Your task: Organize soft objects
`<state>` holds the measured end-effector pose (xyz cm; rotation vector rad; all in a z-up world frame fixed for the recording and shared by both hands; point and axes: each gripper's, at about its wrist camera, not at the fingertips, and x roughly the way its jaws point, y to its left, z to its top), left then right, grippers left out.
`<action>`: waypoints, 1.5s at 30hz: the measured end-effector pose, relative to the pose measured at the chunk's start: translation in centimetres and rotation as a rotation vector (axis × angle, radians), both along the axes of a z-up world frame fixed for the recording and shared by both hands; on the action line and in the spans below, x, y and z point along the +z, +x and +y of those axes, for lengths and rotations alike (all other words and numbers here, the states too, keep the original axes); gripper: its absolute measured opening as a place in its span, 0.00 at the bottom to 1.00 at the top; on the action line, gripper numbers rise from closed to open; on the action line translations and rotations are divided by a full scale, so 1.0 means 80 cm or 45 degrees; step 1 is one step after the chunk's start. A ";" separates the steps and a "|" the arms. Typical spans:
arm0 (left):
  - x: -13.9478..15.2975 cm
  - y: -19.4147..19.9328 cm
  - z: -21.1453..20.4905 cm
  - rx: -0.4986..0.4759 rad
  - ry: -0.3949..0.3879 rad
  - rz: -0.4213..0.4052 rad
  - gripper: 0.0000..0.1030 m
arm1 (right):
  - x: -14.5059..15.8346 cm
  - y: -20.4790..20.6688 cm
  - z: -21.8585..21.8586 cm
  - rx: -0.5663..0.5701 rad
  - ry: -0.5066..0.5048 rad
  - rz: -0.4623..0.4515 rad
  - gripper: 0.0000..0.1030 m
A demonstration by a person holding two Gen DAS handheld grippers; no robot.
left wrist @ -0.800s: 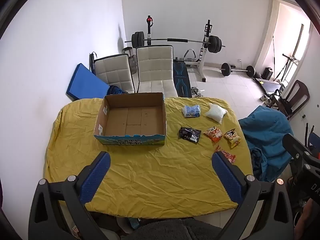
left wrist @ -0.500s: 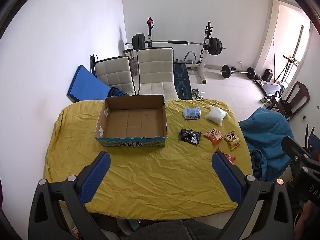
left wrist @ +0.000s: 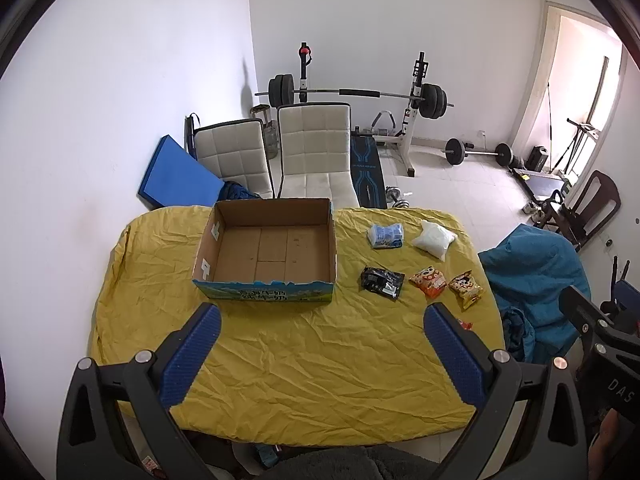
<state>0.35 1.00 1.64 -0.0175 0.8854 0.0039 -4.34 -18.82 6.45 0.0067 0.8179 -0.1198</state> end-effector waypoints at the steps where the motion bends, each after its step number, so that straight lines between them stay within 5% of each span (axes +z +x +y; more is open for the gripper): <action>1: 0.000 0.000 0.001 0.000 -0.005 -0.001 1.00 | 0.000 0.000 0.001 -0.001 -0.002 0.000 1.00; 45: 0.006 -0.017 -0.008 0.004 -0.006 -0.036 1.00 | 0.022 -0.012 -0.004 0.006 0.004 -0.015 1.00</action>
